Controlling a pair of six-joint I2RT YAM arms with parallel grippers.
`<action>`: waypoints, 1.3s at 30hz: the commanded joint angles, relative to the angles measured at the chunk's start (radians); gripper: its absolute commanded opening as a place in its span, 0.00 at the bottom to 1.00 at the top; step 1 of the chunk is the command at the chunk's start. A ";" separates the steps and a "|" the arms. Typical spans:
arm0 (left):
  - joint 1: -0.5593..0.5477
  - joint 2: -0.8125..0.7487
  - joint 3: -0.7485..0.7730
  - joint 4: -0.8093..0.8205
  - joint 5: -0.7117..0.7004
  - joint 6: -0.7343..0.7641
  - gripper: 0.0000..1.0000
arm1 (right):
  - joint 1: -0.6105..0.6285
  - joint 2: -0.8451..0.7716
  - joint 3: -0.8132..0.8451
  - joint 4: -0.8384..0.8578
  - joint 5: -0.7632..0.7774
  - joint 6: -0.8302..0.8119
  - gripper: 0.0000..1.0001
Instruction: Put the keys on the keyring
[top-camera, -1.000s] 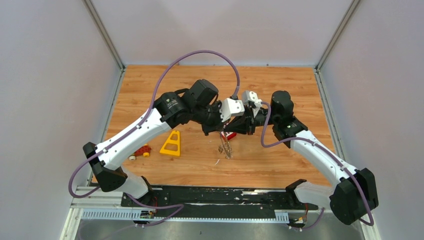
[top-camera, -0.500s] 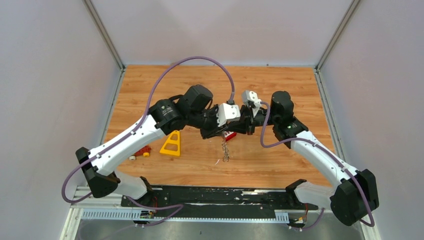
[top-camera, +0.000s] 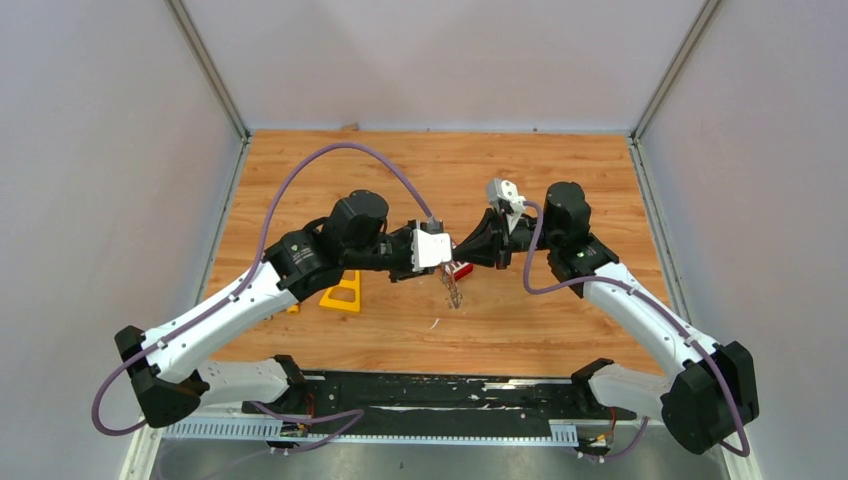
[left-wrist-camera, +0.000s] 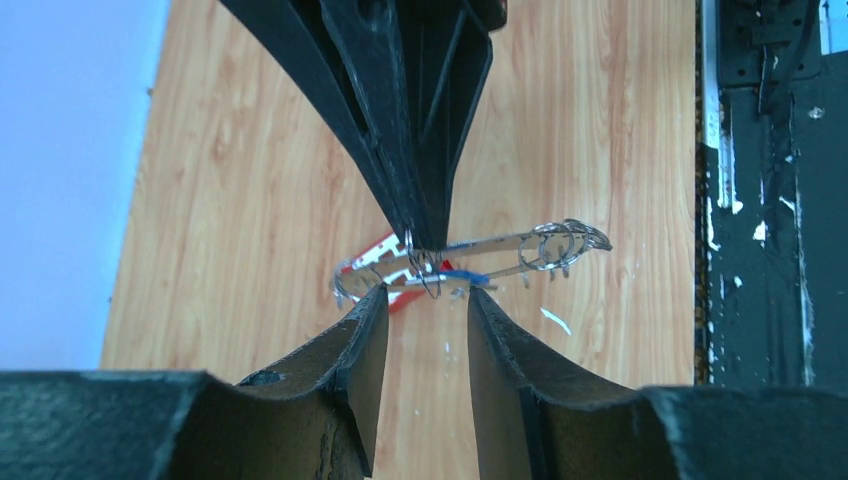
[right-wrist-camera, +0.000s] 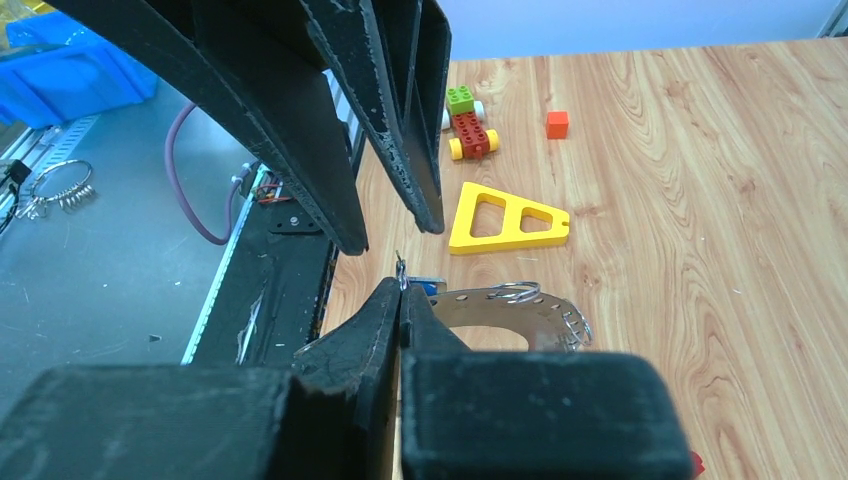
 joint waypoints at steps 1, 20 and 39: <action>0.001 -0.008 -0.014 0.142 0.064 0.041 0.41 | -0.007 -0.018 0.033 0.057 -0.004 0.018 0.00; 0.002 0.005 -0.035 0.109 0.003 0.027 0.32 | -0.014 -0.019 0.030 0.053 0.000 0.014 0.00; 0.002 0.027 -0.045 0.123 0.033 0.006 0.07 | -0.016 -0.014 0.031 0.049 0.006 0.013 0.00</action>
